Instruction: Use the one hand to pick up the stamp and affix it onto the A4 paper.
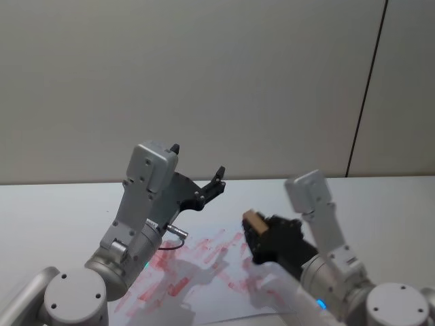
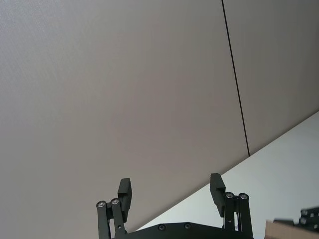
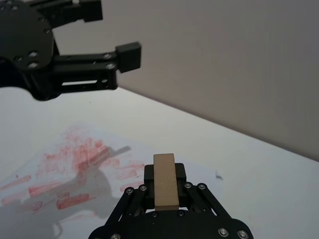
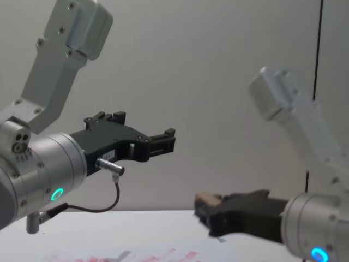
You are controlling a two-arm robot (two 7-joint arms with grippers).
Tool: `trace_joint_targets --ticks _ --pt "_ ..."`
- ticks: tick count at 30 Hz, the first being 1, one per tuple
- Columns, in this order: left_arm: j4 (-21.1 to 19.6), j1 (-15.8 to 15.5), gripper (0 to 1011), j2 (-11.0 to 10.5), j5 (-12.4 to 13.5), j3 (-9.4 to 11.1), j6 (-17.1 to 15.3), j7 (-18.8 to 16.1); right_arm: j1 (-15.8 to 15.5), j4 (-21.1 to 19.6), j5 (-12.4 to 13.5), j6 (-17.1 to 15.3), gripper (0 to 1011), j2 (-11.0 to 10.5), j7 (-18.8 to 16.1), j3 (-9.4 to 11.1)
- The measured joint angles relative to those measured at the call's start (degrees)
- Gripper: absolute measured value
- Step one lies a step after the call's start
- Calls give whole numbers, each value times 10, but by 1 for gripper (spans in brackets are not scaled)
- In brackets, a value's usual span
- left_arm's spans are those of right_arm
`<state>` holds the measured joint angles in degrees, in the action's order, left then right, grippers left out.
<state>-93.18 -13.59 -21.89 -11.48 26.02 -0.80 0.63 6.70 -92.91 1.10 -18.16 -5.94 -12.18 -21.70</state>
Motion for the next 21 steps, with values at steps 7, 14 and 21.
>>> trace_joint_targets --ticks 7,14,21 --pt "0 0 1001 0 0 0 0 0 7 26 -28 -33 220 13 -18 -18" --pt "0 0 1001 0 0 0 0 0 13 63 -53 -44 221 24 -22 -30" --pt "0 0 1001 0 0 0 0 0 21 97 -68 -46 221 32 -22 -36"
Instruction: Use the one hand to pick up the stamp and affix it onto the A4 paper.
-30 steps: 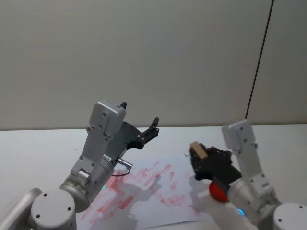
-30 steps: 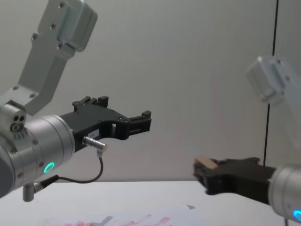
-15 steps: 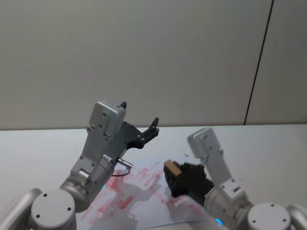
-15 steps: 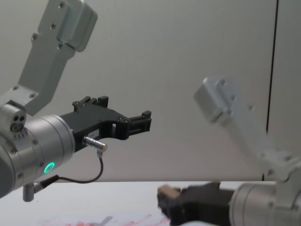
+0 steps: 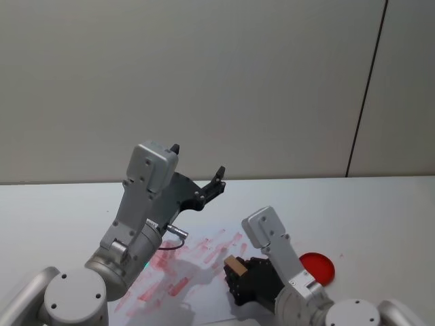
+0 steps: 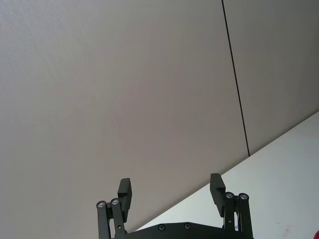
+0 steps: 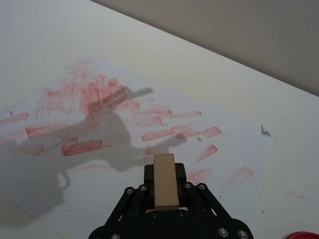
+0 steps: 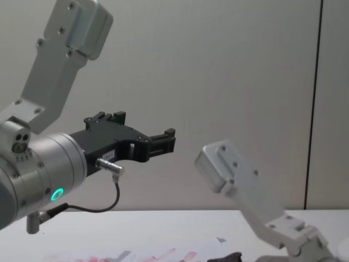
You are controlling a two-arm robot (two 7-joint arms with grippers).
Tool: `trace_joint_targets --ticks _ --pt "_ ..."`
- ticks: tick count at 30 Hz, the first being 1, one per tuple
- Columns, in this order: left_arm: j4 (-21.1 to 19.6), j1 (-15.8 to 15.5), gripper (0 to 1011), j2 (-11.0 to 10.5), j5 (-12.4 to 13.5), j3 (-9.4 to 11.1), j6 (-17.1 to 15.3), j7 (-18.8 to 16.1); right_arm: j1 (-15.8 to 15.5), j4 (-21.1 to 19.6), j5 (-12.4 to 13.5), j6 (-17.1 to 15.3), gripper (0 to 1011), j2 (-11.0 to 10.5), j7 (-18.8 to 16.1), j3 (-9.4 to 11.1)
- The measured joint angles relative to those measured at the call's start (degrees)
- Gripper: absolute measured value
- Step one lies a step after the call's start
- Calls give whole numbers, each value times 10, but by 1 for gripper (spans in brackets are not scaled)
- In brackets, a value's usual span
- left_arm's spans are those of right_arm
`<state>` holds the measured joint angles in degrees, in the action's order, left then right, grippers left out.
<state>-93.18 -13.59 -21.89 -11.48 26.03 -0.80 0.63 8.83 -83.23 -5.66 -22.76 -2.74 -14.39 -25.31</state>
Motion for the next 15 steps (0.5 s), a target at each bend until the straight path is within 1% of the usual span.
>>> trace_joint_targets --ticks 7,15 --pt "0 0 1002 0 0 0 0 0 6 21 -6 -1 221 6 3 -2" --pt "0 0 1002 0 0 0 0 0 10 33 -3 -6 220 12 12 -3"
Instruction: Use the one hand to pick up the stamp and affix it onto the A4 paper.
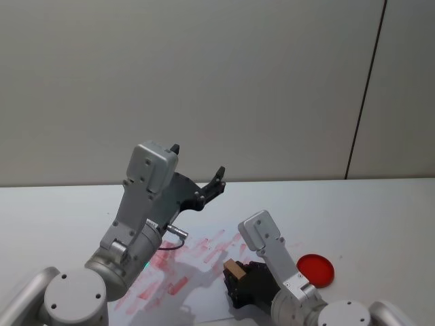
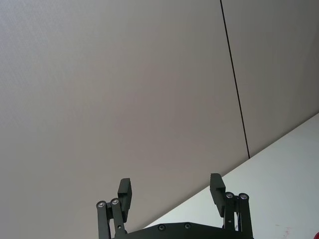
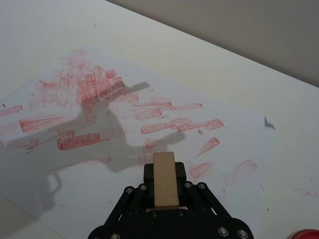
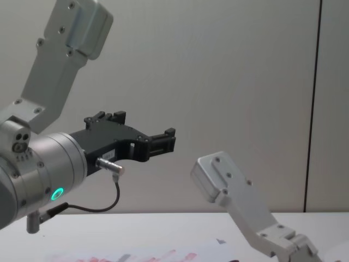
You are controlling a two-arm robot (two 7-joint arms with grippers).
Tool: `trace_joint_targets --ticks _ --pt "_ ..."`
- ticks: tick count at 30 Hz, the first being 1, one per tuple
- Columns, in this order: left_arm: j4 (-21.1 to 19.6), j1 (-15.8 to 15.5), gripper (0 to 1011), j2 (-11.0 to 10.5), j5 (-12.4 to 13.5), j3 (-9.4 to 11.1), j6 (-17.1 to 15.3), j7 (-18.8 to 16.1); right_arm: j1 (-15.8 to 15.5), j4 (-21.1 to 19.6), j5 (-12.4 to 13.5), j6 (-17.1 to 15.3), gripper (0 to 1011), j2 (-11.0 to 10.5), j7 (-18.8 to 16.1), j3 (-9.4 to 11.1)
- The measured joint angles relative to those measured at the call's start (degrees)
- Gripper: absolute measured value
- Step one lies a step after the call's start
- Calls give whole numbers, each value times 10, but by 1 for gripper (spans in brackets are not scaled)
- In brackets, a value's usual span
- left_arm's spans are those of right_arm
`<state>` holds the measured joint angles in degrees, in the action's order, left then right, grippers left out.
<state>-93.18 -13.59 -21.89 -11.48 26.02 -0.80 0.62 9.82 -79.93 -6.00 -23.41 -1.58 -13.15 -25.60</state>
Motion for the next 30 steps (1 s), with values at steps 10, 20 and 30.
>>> trace_joint_targets --ticks 10,20,30 --pt "0 0 1001 0 0 0 0 0 -1 -2 29 -7 220 4 17 5" --pt "0 0 1001 0 0 0 0 0 -4 -57 83 -14 221 1 33 23" --pt "0 0 1002 0 0 0 0 0 -23 -141 147 -42 220 -30 62 60"
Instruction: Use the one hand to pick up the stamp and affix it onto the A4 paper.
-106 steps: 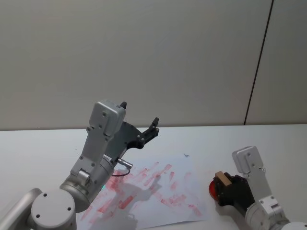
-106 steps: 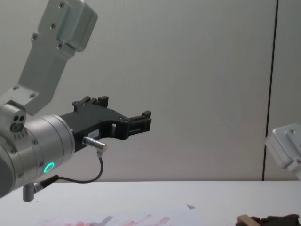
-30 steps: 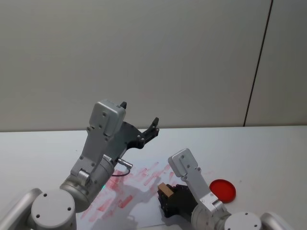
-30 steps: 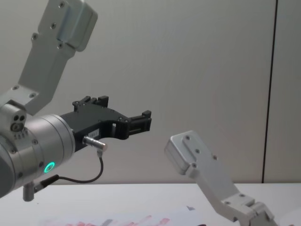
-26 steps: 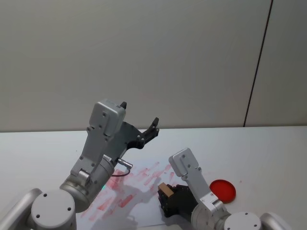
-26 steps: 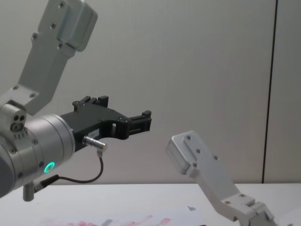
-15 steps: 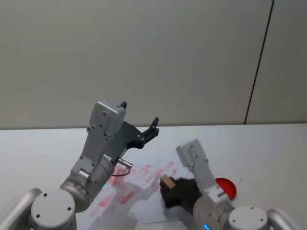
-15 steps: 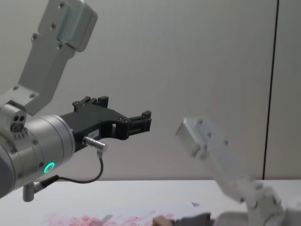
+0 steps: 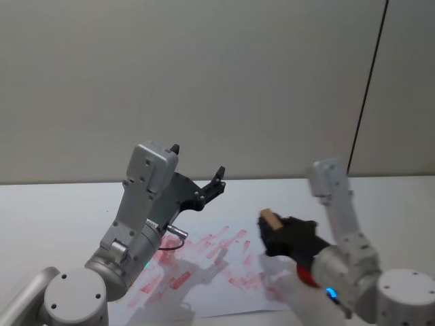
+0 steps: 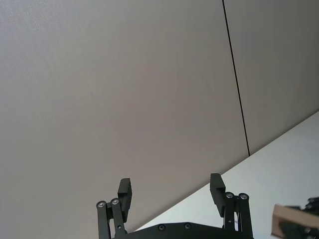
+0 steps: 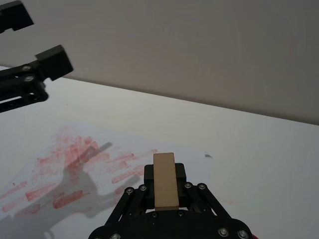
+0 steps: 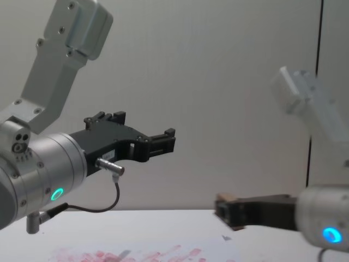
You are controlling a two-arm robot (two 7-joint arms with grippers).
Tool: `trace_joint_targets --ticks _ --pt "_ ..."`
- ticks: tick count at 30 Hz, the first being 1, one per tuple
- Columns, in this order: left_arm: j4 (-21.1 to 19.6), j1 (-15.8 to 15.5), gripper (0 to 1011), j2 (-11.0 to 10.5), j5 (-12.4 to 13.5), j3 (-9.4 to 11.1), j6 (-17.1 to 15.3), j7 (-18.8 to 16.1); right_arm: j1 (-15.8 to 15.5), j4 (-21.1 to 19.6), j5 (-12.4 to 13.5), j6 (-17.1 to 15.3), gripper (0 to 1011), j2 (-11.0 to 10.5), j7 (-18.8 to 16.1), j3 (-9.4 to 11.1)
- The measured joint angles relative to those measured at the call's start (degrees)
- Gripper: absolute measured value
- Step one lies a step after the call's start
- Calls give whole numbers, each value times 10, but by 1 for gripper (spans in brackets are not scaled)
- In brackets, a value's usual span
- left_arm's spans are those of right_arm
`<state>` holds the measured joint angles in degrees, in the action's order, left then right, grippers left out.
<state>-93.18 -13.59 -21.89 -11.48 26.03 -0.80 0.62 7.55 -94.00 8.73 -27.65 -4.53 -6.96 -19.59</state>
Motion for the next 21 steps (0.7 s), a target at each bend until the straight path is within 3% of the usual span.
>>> trace_joint_targets --ticks 12,21 --pt "0 0 1001 0 0 0 0 0 -31 -36 18 -28 219 -51 10 35" --pt "0 0 1001 0 0 0 0 0 -39 -25 -3 -33 220 -72 -8 41"
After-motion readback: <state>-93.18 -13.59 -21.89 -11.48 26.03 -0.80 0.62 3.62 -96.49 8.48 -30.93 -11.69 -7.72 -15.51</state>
